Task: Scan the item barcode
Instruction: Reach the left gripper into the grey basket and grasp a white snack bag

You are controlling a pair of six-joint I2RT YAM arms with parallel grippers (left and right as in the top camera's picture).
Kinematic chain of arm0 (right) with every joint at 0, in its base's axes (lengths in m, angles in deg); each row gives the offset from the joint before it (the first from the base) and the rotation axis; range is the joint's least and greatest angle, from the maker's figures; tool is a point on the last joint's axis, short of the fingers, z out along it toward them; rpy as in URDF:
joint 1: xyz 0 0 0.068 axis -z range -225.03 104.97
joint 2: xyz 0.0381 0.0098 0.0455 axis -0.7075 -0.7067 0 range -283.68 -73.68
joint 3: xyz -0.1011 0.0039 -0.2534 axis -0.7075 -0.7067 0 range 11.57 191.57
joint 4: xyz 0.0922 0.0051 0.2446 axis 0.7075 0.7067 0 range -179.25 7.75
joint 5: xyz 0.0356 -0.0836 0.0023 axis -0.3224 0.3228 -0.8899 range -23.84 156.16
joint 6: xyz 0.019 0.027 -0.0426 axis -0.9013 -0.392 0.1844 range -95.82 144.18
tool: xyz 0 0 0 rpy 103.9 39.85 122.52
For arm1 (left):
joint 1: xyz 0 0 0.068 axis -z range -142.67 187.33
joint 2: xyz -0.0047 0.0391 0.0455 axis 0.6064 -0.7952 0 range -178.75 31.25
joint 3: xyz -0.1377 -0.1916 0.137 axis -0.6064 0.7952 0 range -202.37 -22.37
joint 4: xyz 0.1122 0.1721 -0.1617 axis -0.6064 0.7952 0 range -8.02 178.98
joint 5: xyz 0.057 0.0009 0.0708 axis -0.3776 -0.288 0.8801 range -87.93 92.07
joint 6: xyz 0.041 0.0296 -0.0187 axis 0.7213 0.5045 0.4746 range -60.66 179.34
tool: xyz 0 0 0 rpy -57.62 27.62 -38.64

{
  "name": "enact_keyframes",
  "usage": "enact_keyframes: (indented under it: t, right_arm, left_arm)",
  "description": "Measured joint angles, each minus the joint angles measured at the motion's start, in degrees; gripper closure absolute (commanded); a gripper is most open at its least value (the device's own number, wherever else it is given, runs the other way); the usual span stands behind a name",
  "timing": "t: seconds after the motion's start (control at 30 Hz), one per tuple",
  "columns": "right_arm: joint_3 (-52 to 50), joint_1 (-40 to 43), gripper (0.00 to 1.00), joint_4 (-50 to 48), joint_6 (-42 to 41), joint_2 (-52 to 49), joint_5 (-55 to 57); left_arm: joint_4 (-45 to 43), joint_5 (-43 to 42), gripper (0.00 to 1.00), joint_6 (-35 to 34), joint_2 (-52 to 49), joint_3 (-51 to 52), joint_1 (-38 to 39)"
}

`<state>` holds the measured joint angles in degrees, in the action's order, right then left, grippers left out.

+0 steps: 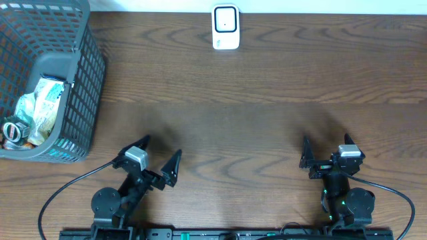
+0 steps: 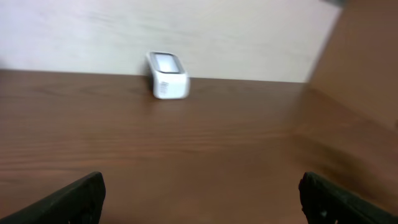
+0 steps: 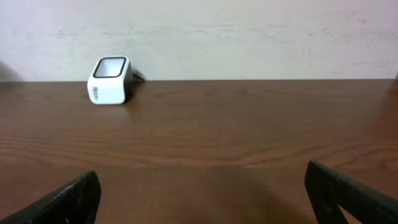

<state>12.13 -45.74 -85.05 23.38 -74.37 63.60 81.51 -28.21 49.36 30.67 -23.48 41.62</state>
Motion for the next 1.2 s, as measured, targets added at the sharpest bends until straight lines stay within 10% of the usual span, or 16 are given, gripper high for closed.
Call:
enact_keyframes:
  t: [0.77,1.03,1.2]
  right_arm:
    - [0.0,0.0,0.01,0.0,0.0,0.0,0.0]
    - [0.0,0.0,0.01,0.02,0.0,0.0,0.02]
    - [0.0,0.0,0.01,0.0,0.0,-0.04,0.04]
  left_arm:
    - [-20.33,-10.8,0.02,-11.54,-0.02,-0.22,0.0]
    - [-21.81,-6.19,0.02,-9.51,-9.09,-19.47,0.0]
    - [-13.31,-5.57,0.02,-7.5,-32.37,-45.48,0.0]
